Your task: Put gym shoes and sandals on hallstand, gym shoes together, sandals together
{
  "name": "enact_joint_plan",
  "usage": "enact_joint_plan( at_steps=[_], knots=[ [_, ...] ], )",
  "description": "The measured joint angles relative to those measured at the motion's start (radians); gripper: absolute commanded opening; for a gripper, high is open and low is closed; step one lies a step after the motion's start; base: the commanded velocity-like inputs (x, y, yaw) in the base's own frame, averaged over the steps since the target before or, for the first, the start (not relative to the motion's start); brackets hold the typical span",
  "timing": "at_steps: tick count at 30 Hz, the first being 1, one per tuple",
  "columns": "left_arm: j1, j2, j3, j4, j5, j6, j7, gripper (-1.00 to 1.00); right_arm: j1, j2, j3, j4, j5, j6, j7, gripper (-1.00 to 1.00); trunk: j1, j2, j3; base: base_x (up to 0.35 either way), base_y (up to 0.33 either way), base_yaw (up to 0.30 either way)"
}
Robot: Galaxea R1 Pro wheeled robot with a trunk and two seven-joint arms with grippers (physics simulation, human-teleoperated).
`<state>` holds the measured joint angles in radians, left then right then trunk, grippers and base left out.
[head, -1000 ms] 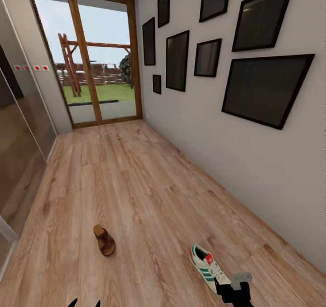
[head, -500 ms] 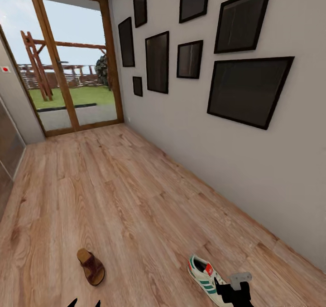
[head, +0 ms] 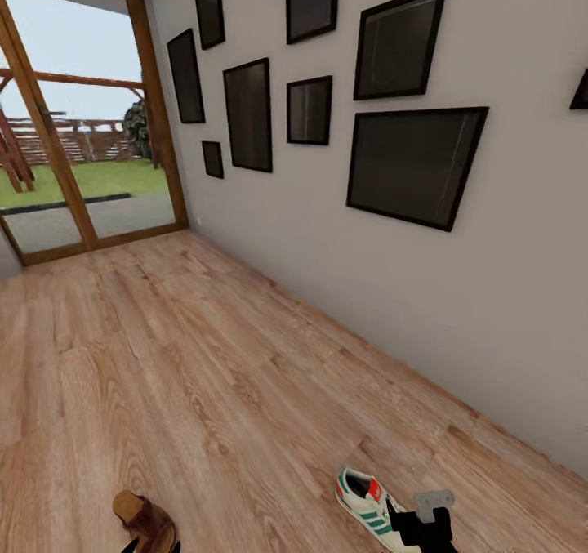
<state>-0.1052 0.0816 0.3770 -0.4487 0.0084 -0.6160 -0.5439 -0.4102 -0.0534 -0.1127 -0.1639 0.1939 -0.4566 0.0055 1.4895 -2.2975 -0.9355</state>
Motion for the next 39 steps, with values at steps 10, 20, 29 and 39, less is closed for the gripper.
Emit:
enact_joint_plan(
  at_steps=[10,20,29,39],
  knots=[
    [0.000,0.000,0.000,0.000,0.000,0.000,0.000,1.00,0.000,0.000,0.000,0.000,0.000,0.000,0.000,1.00,0.000,0.000,0.006,0.007,0.026,-0.282],
    [0.000,0.000,0.000,0.000,0.000,-0.001,0.000,1.00,0.000,0.000,0.000,0.000,0.000,0.000,0.000,1.00,0.000,0.000,0.012,0.000,0.001,-0.283],
    [0.000,0.000,0.000,0.000,0.000,-0.001,0.000,1.00,0.000,0.000,0.000,0.000,0.000,0.000,0.000,1.00,0.000,0.000,0.017,0.000,0.000,-0.283],
    [0.000,0.000,0.000,0.000,0.000,-0.001,0.000,1.00,0.000,0.000,0.000,0.000,0.000,0.000,0.000,1.00,0.000,0.000,0.023,0.000,0.000,-0.283]
  ],
)
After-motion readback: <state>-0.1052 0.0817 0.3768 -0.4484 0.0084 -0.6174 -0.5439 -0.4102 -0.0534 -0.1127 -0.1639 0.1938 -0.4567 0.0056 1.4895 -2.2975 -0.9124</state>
